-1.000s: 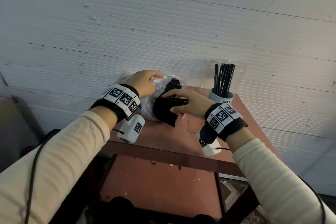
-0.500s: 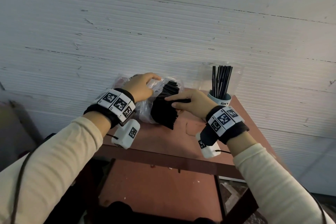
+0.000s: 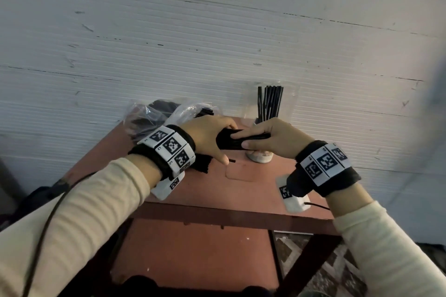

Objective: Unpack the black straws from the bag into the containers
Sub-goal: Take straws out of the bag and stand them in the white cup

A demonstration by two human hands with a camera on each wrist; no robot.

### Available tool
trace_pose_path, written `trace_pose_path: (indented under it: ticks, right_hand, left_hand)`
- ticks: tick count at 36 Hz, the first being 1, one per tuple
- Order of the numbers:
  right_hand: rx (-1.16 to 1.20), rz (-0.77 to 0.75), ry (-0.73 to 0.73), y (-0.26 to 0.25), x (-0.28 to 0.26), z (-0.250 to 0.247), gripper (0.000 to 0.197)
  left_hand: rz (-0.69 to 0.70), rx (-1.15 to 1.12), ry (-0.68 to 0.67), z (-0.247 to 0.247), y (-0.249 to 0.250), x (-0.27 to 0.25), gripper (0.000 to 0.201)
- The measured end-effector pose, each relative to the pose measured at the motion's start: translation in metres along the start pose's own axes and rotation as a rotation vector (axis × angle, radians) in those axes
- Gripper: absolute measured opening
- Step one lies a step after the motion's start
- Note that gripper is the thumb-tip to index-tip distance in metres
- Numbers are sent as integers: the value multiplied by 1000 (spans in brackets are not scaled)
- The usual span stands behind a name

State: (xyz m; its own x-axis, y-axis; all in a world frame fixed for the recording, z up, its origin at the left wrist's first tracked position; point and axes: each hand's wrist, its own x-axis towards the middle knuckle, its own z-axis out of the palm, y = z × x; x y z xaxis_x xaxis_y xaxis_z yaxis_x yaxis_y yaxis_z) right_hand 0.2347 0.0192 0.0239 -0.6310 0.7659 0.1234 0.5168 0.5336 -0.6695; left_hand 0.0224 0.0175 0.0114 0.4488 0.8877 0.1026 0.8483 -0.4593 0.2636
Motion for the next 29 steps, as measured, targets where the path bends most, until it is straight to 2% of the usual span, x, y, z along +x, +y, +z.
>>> trace_pose_path:
  ticks: [3, 9, 12, 15, 17, 18, 19, 21, 22, 24, 25, 27, 29]
  right_hand:
    - [-27, 27, 2, 2, -6, -4, 30]
    - [28, -15, 25, 7, -14, -8, 31]
    - [106, -33, 80, 9, -15, -10, 37]
    - [111, -34, 198, 15, -15, -12, 59]
    - [144, 27, 288, 19, -14, -13, 74]
    - [176, 69, 327, 21, -14, -13, 78]
    - [194, 111, 358, 23, -13, -13, 77]
    - [159, 168, 376, 22, -11, -9, 61]
    - [117, 181, 352, 21, -9, -6, 51]
    - [-8, 205, 229, 18, -3, 2, 38]
    - [-76, 225, 134, 18, 0, 7, 38]
    - [-145, 273, -72, 16, 8, 18, 42]
    - [-149, 294, -187, 10, 15, 29, 41]
  left_hand:
    - [9, 16, 11, 6, 5, 8, 64]
    - [25, 22, 32, 11, 14, 16, 18]
    - [29, 31, 43, 11, 15, 20, 16]
    - [4, -17, 75, 8, 14, 19, 23]
    - [-28, -67, 99, 6, 9, 18, 6]
    - [-50, -83, 122, 6, 5, 19, 6]
    - [-64, -103, 151, 5, 4, 18, 10]
    - [-84, -126, 231, 3, 2, 16, 11]
    - [-89, -143, 250, 2, 2, 15, 9]
    - [-100, -187, 255, 2, 4, 14, 23]
    - [-100, -195, 252, 2, 6, 14, 24]
    - [-116, -169, 237, 2, 6, 14, 9]
    - [-100, -89, 230, -2, 9, 11, 18]
